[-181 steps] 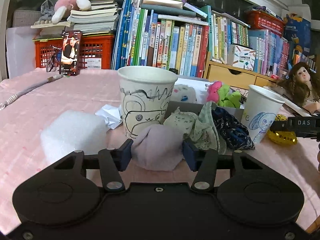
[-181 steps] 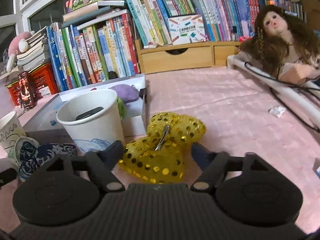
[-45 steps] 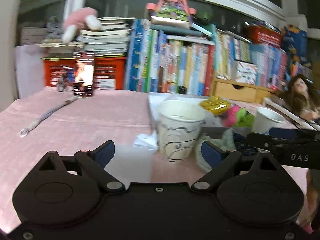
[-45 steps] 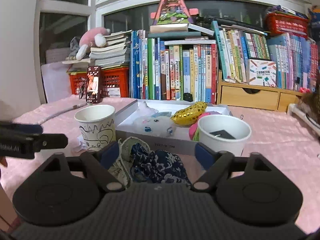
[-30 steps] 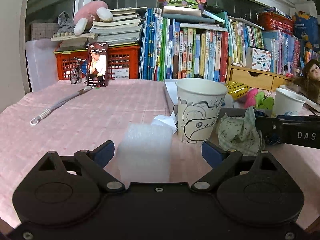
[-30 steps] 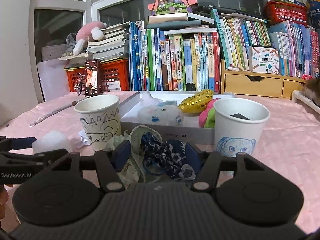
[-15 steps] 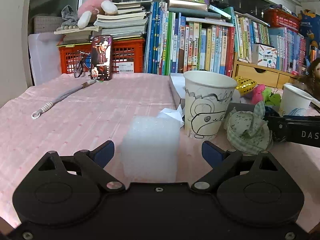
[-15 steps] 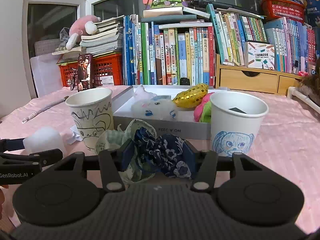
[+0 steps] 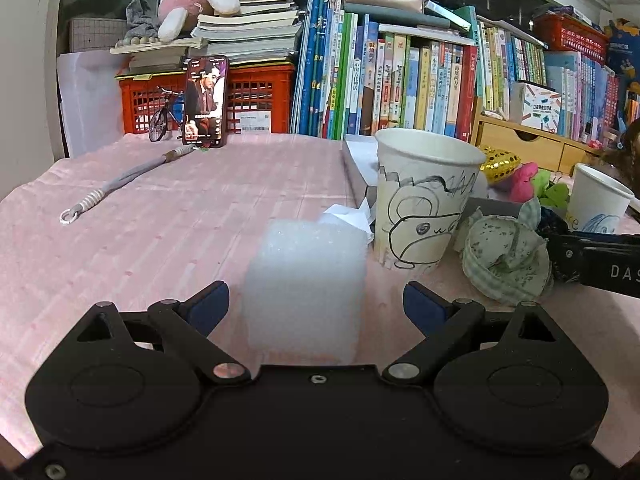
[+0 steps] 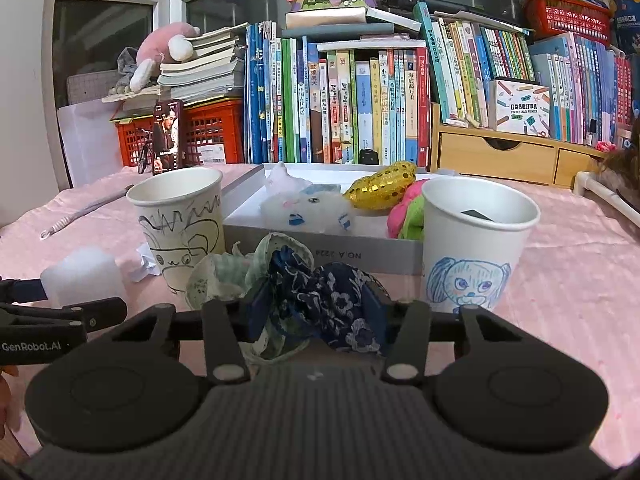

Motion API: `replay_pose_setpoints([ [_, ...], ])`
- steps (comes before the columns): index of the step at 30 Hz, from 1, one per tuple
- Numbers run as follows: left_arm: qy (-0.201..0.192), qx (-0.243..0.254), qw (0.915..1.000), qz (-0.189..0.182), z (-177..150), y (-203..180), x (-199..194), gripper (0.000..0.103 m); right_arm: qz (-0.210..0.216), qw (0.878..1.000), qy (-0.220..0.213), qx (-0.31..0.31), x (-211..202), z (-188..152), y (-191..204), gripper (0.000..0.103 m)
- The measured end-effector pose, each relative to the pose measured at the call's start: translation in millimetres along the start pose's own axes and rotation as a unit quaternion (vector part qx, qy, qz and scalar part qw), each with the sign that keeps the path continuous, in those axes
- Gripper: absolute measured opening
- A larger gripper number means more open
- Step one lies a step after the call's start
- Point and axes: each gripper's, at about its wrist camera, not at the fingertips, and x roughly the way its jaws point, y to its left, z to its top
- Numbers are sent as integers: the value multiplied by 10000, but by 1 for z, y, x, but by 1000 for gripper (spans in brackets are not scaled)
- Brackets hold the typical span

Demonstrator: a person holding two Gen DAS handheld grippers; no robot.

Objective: Organize books
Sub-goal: 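Grasp the white foam block with the left tool while the right grasps the blue floral pouch, then carry the foam block with the left tool while the right carries the pouch to the tray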

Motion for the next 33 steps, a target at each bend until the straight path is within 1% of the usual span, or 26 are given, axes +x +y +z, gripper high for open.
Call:
replay_pose_setpoints([
  [3,40,-6,10000,-24,1,0,1,92,-3,10000,11,-11,0,0,0,53],
  [6,116,-15,9999,-95,1,0,2,88,-1,10000,13,-11,1,0,0,52],
  [9,210,-17,9996,-164,1,0,5,82,1,10000,15,-13,1,0,0,52],
  [13,209,5,9996,-166,1,-1,5,72,9,10000,16,-23,1,-1,-1,51],
  [15,205,1,9997,-157,1,-1,5,69,6,10000,12,-19,1,-1,-1,50],
  [17,208,8,9997,-153,1,-1,4,63,12,10000,12,-17,1,-1,-1,50],
  [20,203,21,9997,-149,0,-1,4,56,11,10000,9,-15,0,-1,-1,50],
  [23,201,8,9997,-154,0,-1,4,53,5,10000,-2,2,-1,-1,-2,49],
  [33,139,-175,9992,-328,0,-1,-8,52,-96,9998,-142,40,-17,-3,-7,39],
])
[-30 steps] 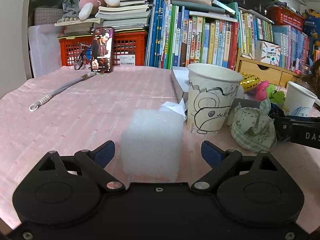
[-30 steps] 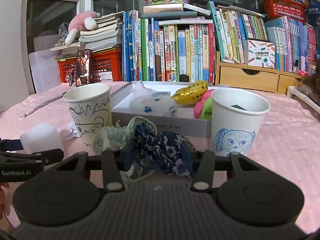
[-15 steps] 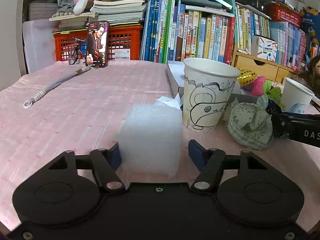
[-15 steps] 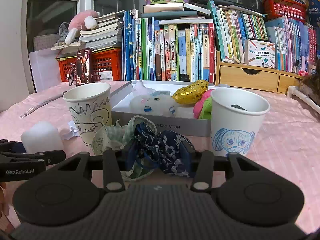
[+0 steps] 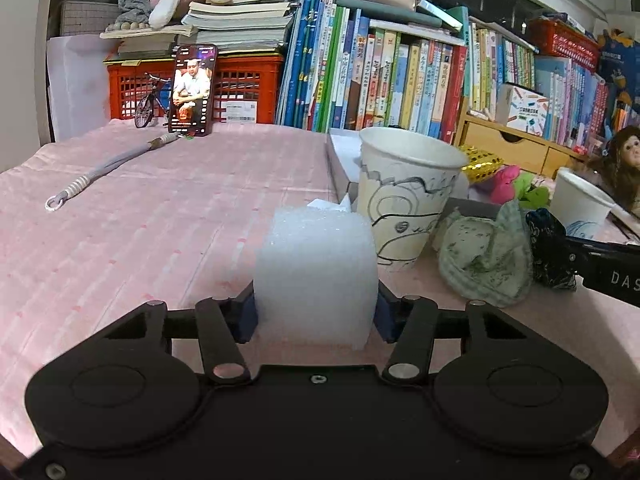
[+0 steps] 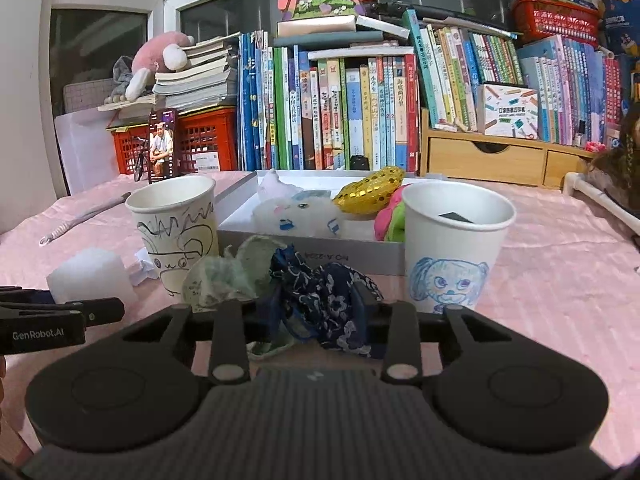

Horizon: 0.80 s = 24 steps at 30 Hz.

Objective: Organize books
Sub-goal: 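Carry the foam block with the left tool while the right carries the pouch to the tray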

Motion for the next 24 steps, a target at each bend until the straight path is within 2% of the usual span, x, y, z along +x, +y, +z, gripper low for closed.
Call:
replay_pose_setpoints([
  [9,35,152,9994,-311,-6,-16,-15,52,-87,10000,18,-28,-26,-5,-9,37],
  [12,-18,268,9993,-272,-9,-23,-16,55,-141,9999,-35,27,-29,-9,-12,49],
  [14,-37,326,9993,-201,-10,-25,-14,65,-149,9999,18,30,-27,-11,-14,68],
  [20,38,383,9991,-169,-6,-27,-1,74,-158,9990,210,350,-13,-13,-21,87],
  [24,196,341,9990,-230,-6,-27,10,73,-32,9974,527,484,2,-12,-24,90],
])
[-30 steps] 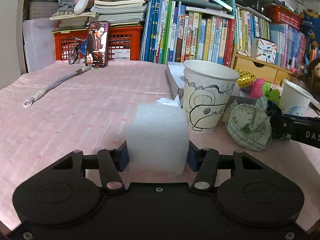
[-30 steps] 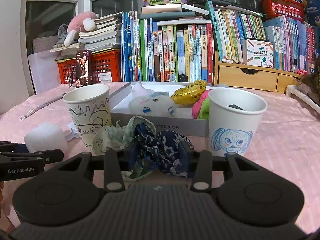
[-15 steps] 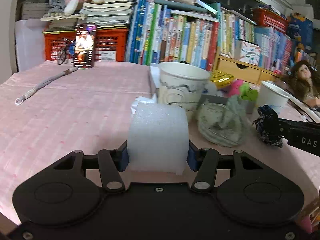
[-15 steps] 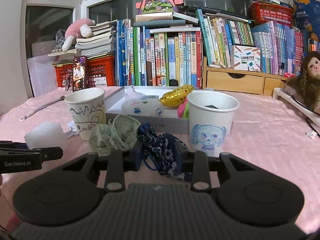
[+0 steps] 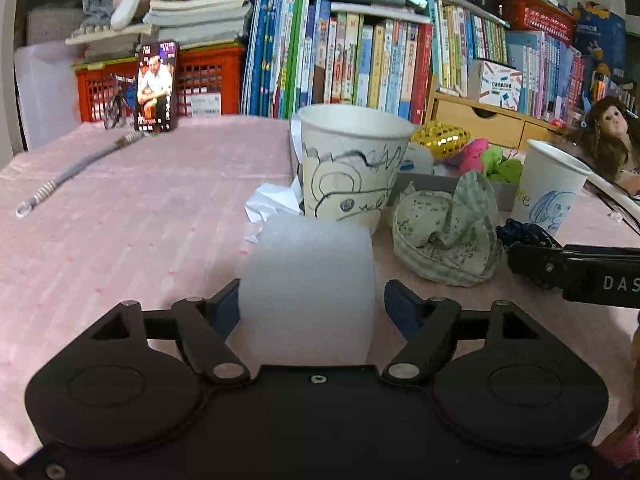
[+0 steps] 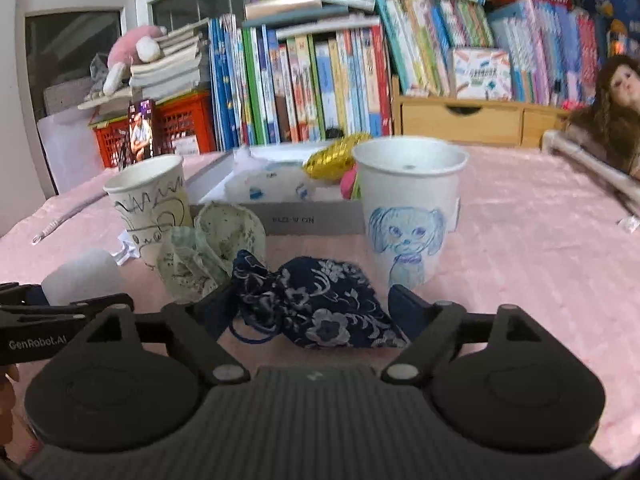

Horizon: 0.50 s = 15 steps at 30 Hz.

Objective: Organize books
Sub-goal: 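Carry the foam block with the left tool while the right carries the pouch to the tray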

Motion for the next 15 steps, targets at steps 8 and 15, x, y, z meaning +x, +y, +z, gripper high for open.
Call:
replay_pose_setpoints([
  [8,17,9,10000,-56,4,-1,-2,51,241,9996,73,130,-2,0,-1,68],
  [15,-277,237,9992,-188,15,-8,-30,51,284,9993,-220,73,-23,13,1,59],
])
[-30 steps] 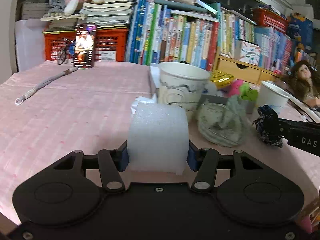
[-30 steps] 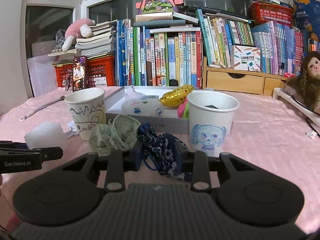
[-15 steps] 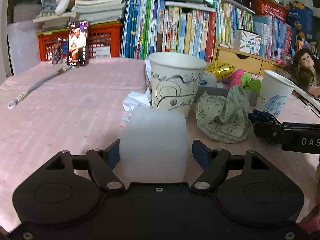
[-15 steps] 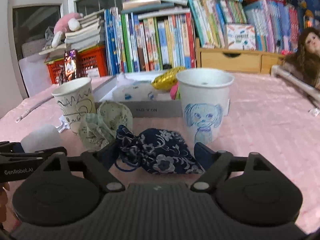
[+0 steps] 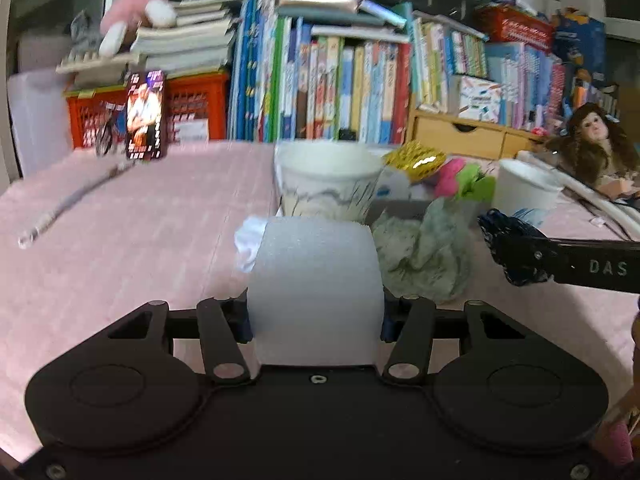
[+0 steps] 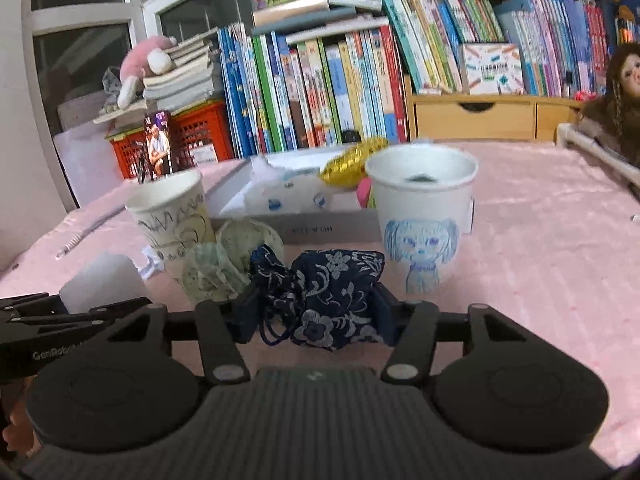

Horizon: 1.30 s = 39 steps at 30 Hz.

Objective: Organize books
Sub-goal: 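Carry the foam block with the left tool while the right carries the pouch to the tray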

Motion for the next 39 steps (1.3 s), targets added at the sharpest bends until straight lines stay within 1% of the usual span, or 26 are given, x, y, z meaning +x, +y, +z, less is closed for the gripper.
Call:
replay_pose_setpoints([
  [6,-280,33,9993,-242,24,-4,-26,51,63,9994,-343,-82,-19,21,4,58],
  [10,-434,96,9986,-275,42,-8,-37,51,75,9987,-495,-76,-25,34,4,58],
  [18,-484,9,9985,-265,74,-2,-34,51,90,9983,-566,-136,-24,48,6,58],
  [20,-430,-27,9987,-263,84,1,-29,51,79,9984,-540,-166,-22,53,6,58],
  [25,-329,-99,9990,-284,113,8,-11,51,121,9993,-350,20,-8,74,-2,58],
  [31,-170,-175,9993,-273,159,13,23,51,210,9995,-219,101,18,112,-8,58],
  [36,126,-226,9995,-203,190,16,66,51,516,9981,54,324,54,146,-13,58],
  [39,508,-380,9976,-294,204,21,100,51,592,9966,299,492,83,163,-14,58],
])
